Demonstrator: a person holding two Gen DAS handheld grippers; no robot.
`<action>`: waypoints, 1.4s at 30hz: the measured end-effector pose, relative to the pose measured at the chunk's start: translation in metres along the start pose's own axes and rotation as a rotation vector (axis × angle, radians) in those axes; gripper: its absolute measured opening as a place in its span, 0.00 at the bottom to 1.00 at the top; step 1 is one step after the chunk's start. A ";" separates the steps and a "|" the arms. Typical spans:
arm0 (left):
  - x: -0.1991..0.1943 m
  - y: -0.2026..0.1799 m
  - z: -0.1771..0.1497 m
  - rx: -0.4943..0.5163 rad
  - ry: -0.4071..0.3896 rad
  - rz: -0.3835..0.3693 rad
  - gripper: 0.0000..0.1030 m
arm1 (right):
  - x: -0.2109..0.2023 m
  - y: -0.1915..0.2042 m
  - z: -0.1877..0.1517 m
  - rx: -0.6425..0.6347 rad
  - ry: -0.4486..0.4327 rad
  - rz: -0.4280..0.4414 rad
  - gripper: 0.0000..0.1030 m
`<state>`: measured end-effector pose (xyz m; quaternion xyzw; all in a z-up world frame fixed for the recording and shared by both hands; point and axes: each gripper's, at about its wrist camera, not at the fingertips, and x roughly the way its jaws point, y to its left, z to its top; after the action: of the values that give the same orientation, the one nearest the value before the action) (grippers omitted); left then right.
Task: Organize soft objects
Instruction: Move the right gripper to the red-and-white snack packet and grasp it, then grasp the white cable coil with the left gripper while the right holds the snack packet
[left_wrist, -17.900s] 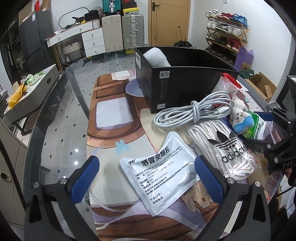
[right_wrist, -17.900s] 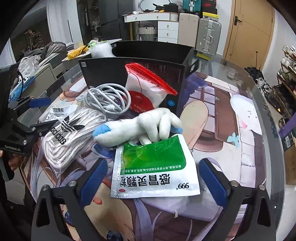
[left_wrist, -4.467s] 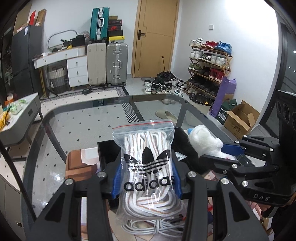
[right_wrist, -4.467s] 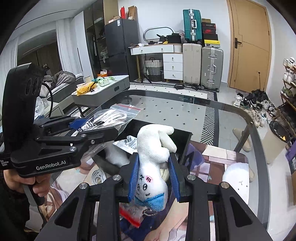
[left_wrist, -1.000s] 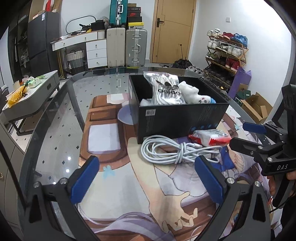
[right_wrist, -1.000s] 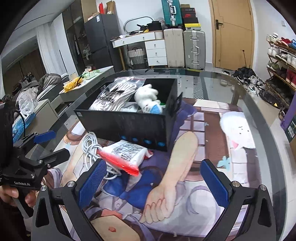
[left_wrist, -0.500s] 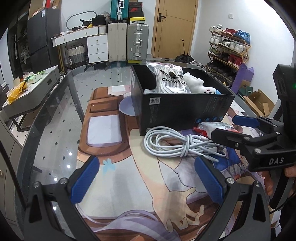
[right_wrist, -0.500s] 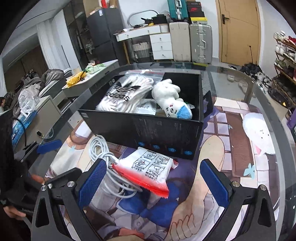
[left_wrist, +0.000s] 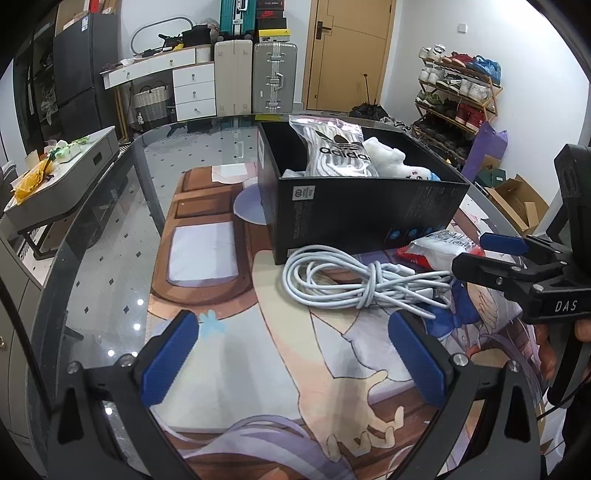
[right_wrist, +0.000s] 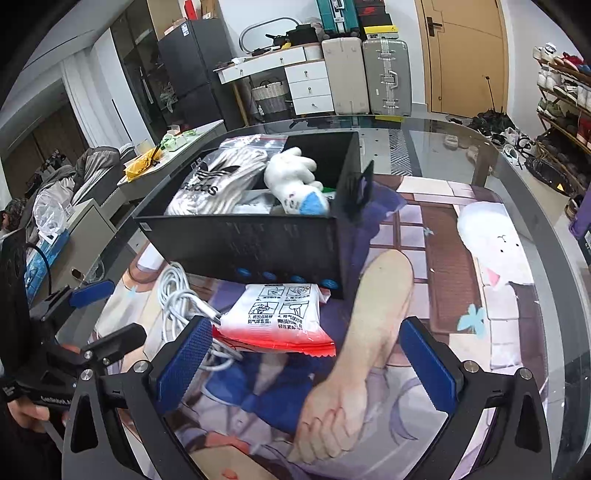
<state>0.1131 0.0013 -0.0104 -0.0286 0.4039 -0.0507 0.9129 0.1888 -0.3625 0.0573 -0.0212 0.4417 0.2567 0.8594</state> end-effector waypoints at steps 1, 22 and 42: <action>0.000 0.000 0.000 -0.003 -0.002 -0.001 1.00 | 0.000 -0.001 0.000 -0.007 0.001 -0.001 1.00; 0.003 -0.006 0.004 -0.003 0.021 -0.019 1.00 | 0.023 -0.006 -0.005 -0.079 0.077 -0.097 0.98; 0.019 -0.022 0.018 0.089 0.073 -0.058 1.00 | 0.001 -0.011 -0.020 -0.114 0.037 -0.075 0.47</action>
<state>0.1376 -0.0225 -0.0098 0.0022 0.4333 -0.0959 0.8961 0.1792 -0.3767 0.0424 -0.0915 0.4409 0.2487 0.8576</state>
